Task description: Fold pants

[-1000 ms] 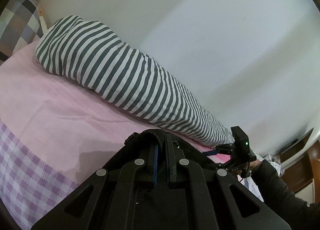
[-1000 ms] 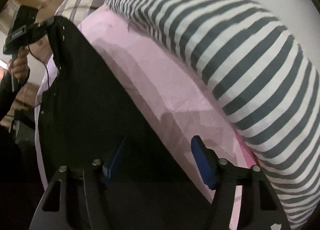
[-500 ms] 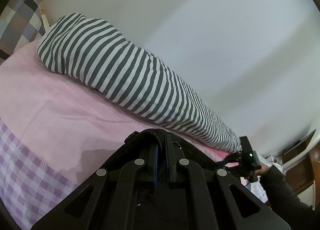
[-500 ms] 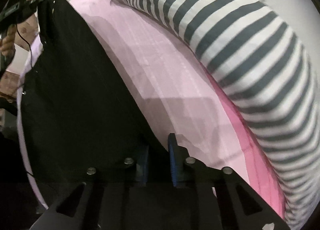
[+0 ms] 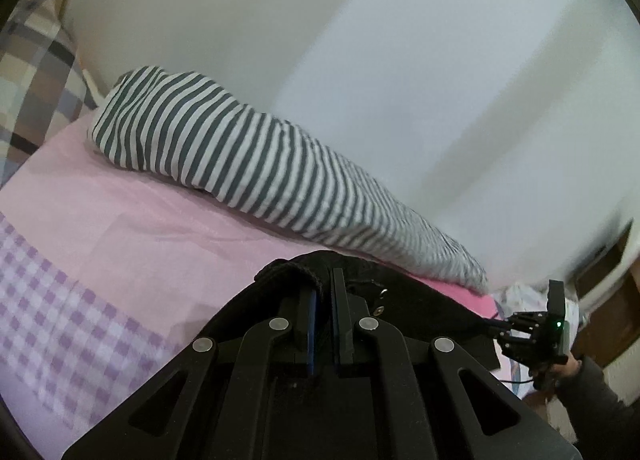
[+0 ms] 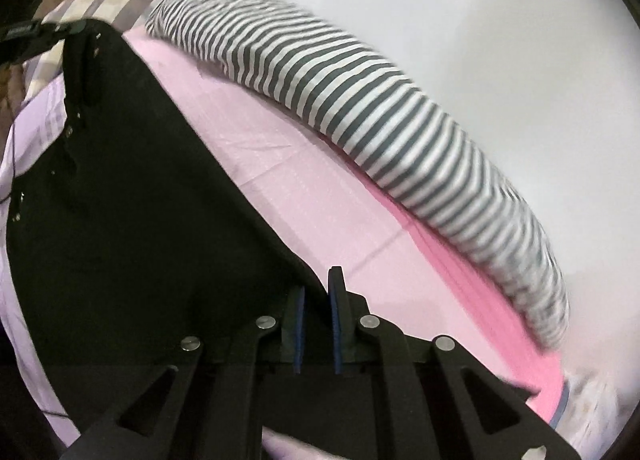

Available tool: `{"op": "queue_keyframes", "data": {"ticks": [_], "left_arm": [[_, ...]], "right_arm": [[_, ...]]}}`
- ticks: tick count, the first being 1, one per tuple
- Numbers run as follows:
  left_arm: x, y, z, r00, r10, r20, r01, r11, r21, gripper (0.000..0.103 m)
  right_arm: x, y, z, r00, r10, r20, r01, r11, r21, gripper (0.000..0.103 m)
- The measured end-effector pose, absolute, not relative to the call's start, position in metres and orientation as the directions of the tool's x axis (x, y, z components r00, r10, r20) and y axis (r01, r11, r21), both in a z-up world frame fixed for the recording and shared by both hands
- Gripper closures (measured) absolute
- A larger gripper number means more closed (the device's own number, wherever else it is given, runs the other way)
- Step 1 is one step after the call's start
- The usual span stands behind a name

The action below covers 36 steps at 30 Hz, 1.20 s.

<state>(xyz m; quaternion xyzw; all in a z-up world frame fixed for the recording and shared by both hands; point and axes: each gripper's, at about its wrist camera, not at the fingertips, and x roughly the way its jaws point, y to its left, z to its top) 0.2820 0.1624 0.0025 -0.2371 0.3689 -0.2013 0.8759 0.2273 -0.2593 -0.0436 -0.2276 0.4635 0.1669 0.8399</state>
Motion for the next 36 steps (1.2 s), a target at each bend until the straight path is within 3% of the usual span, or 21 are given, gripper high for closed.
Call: {"op": "queue_keyframes", "data": {"ticks": [7,13,23,27,30,34,36], "left_arm": [[0.220,0.166,0.008,0.609,-0.548,-0.573,0.244,0.817,-0.522,0.096],[0.173,0.174,-0.022,0.548,-0.533,-0.645,0.223,0.836,-0.501,0.095],[0.127,0.164,-0.088,0.430,-0.370,-0.823,0.181,0.929,-0.323,0.092],[0.121,0.154,-0.097,0.420,-0.309,-0.853,0.188,0.949,-0.251,0.091],[0.121,0.155,-0.097,0.413,-0.291,-0.863,0.168,0.956,-0.242,0.088],[0.119,0.158,-0.095,0.395,-0.262,-0.881,0.127,0.965,-0.230,0.081],[0.115,0.163,-0.089,0.404,-0.249,-0.880,0.102,0.968,-0.227,0.080]], "right_arm": [[0.147,-0.274,-0.052,0.534,0.073,-0.842,-0.370,0.916,-0.155,0.096],[0.102,-0.271,-0.090,0.470,0.104,-0.876,-0.324,0.944,-0.062,0.096],[0.092,-0.266,-0.118,0.425,0.099,-0.900,-0.300,0.953,-0.037,0.096],[0.091,-0.263,-0.123,0.425,0.074,-0.902,-0.301,0.952,-0.063,0.094],[0.089,-0.262,-0.124,0.442,0.064,-0.895,-0.276,0.959,-0.068,0.090],[0.077,-0.265,-0.116,0.475,0.072,-0.877,-0.237,0.970,-0.049,0.056],[0.068,-0.269,-0.108,0.494,0.093,-0.864,-0.229,0.973,-0.026,0.054]]}}
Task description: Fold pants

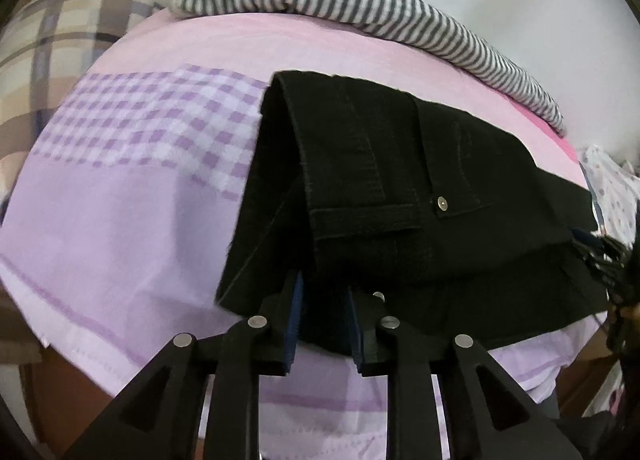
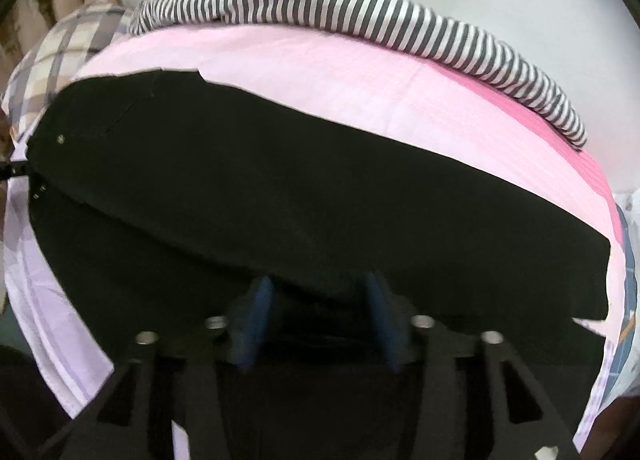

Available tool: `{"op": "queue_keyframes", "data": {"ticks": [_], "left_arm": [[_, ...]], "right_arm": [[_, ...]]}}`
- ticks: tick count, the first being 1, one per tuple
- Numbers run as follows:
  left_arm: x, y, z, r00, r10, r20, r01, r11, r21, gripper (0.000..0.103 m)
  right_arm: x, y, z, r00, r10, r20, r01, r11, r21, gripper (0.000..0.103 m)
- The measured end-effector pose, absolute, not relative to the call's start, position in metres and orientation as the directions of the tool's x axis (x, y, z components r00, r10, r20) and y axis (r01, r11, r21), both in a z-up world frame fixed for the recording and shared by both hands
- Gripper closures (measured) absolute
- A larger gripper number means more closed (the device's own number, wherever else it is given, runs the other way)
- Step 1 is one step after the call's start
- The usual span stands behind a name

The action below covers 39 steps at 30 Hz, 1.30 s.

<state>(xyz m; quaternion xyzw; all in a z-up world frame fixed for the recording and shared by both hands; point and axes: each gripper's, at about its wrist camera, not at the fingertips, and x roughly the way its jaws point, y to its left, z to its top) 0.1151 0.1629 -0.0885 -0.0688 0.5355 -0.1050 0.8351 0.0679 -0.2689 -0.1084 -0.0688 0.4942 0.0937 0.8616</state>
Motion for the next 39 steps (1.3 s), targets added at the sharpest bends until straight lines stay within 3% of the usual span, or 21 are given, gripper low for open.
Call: {"op": "queue_keyframes", "data": {"ticks": [5,9,15,25,33,39], "left_arm": [[0.102,0.186,-0.076,0.436,-0.273,-0.858,0.005,0.953,-0.301,0.075],[0.090,0.197,-0.078,0.425,-0.413,-0.805,-0.076,0.870,-0.487,0.075],[0.095,0.177,-0.103,0.380,-0.541,-0.750,-0.166,0.758,-0.630,0.075],[0.111,0.187,-0.129,0.455,-0.599,-0.659,-0.309,0.588,-0.747,0.075],[0.118,0.190,-0.135,0.509,-0.583,-0.634,-0.337,0.543,-0.770,0.075],[0.119,0.193,-0.135,0.538,-0.550,-0.639,-0.325,0.564,-0.759,0.085]], "right_arm": [[0.050,-0.288,-0.096,0.505,0.192,-0.842,-0.153,0.979,0.131,0.051],[0.038,-0.300,-0.101,0.499,0.267,-0.824,-0.084,0.962,0.261,0.051],[0.026,-0.311,-0.118,0.494,0.301,-0.816,0.006,0.937,0.349,0.051],[0.022,-0.349,-0.142,0.518,0.371,-0.771,0.159,0.843,0.513,0.049],[0.039,-0.369,-0.150,0.596,0.395,-0.699,0.211,0.763,0.611,0.049],[0.057,-0.408,-0.150,0.664,0.340,-0.666,0.299,0.696,0.653,0.051]]}}
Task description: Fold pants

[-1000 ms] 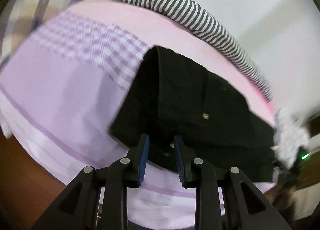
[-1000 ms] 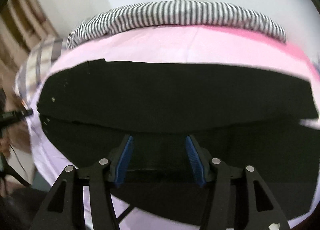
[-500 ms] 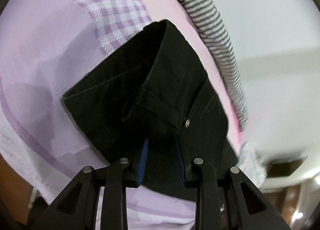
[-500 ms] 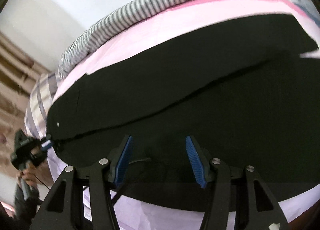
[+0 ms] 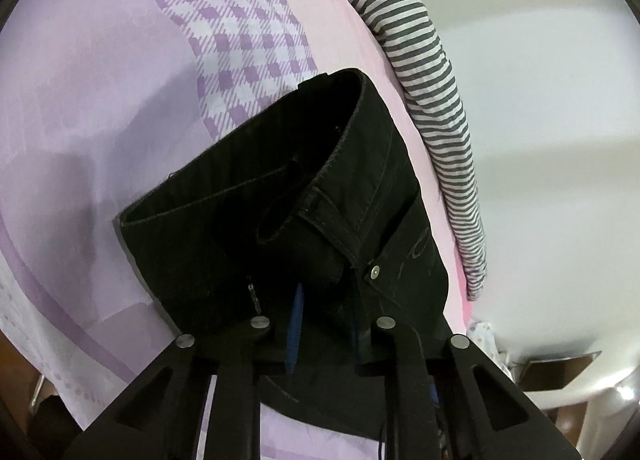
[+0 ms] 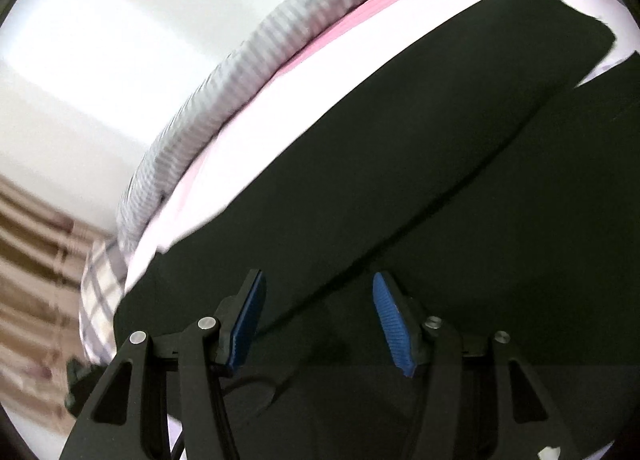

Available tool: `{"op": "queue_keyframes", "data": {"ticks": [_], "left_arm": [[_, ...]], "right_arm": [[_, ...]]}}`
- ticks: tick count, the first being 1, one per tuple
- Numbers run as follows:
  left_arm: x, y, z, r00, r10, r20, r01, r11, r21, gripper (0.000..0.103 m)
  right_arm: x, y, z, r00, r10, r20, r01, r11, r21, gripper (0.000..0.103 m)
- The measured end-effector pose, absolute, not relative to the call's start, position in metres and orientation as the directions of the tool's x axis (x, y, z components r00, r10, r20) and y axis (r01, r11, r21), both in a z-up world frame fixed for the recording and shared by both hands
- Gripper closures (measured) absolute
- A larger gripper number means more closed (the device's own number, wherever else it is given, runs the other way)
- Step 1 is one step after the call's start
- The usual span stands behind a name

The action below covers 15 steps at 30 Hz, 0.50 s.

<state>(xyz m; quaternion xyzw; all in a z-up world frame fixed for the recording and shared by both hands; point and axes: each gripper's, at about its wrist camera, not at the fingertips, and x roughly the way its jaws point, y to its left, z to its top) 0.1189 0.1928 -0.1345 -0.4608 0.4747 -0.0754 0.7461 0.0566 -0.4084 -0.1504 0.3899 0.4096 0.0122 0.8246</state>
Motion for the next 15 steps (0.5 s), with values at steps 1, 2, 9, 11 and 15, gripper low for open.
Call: {"op": "queue_keyframes", "data": {"ticks": [1,2,9,11,15], "left_arm": [[0.119,0.193,-0.135,0.538,-0.548,-0.641,-0.325,0.566,-0.757,0.085],[0.120,0.193,-0.136,0.534,-0.547,-0.645,-0.328,0.569,-0.754,0.085],[0.119,0.194,-0.138,0.526,-0.542,-0.656,-0.338,0.574,-0.746,0.085],[0.120,0.194,-0.137,0.524,-0.539,-0.659,-0.340,0.577,-0.742,0.085],[0.123,0.190,-0.133,0.515,-0.522,-0.680,-0.336,0.606,-0.720,0.085]], "right_arm": [[0.058,-0.415,-0.150,0.669,0.318,-0.671,0.318,0.694,0.646,0.051],[0.060,-0.421,-0.149,0.674,0.294,-0.678,0.330,0.701,0.632,0.051],[0.069,-0.461,-0.148,0.689,0.206,-0.695,0.399,0.692,0.601,0.060],[0.069,-0.473,-0.149,0.694,0.186,-0.695,0.422,0.678,0.603,0.070],[0.063,-0.493,-0.150,0.694,0.160,-0.701,0.445,0.671,0.593,0.089]]}}
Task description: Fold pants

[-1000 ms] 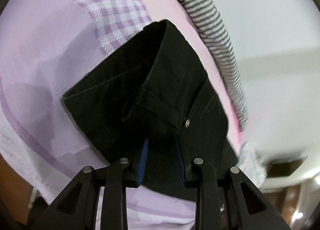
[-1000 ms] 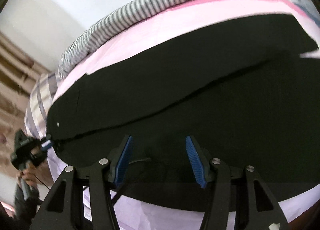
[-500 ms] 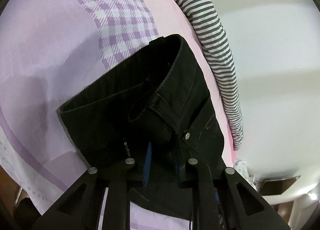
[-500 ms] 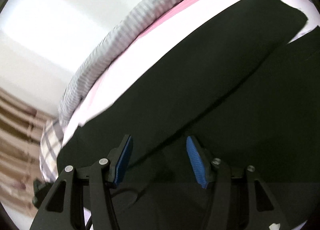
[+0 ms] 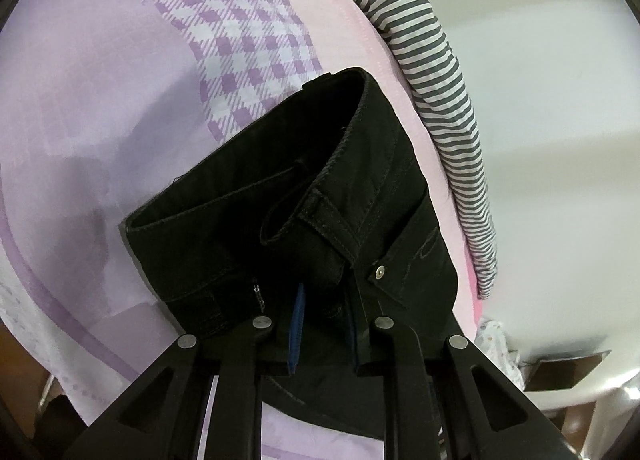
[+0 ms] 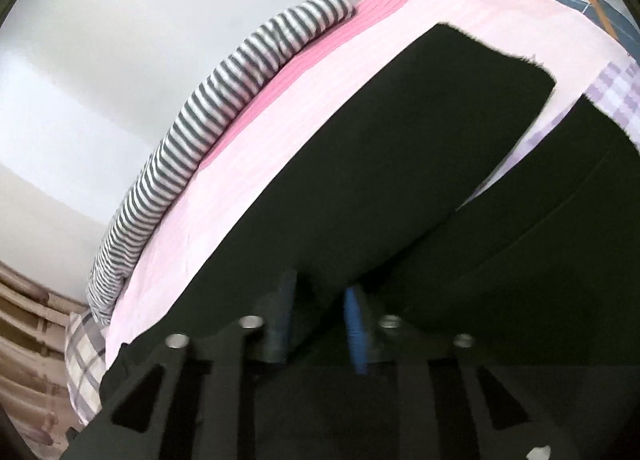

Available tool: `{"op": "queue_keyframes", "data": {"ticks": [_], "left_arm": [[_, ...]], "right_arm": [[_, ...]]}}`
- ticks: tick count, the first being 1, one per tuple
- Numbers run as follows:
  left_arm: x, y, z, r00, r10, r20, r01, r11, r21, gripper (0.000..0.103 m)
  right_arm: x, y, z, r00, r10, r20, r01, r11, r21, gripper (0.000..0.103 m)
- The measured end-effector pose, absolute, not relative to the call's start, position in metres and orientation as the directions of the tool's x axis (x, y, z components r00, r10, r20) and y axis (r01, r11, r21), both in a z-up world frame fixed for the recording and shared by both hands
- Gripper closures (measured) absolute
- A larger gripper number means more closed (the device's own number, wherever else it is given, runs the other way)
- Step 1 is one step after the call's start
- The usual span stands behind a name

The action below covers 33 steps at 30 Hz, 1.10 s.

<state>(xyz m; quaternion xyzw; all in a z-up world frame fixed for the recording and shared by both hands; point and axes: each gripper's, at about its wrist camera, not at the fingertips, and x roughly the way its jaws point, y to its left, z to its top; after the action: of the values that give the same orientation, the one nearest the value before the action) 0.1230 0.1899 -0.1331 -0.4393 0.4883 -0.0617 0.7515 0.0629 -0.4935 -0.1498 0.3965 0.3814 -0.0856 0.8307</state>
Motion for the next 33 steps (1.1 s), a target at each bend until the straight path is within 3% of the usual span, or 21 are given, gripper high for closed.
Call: {"op": "queue_keyframes", "data": {"ticks": [7,13,22,33], "left_arm": [[0.129,0.185,-0.117,0.493,-0.488,-0.720,-0.288,0.689,-0.665,0.088],[0.134,0.186,-0.095,0.461,-0.475,-0.750,-0.208,0.764,-0.611,0.089],[0.126,0.181,-0.088,0.357,-0.412,-0.838,-0.064,0.885,-0.462,0.089],[0.107,0.171,-0.109,0.298,-0.299,-0.907,0.014,0.951,-0.309,0.088]], "right_arm": [[0.059,-0.475,-0.119,0.647,0.047,-0.761,0.430,0.802,0.415,0.095],[0.036,-0.450,-0.078,0.653,-0.066,-0.754,0.398,0.877,0.268,0.096],[-0.010,-0.432,-0.051,0.650,-0.079,-0.756,0.392,0.887,0.245,0.096],[-0.042,-0.425,-0.095,0.534,-0.043,-0.844,0.435,0.870,0.231,0.097]]}}
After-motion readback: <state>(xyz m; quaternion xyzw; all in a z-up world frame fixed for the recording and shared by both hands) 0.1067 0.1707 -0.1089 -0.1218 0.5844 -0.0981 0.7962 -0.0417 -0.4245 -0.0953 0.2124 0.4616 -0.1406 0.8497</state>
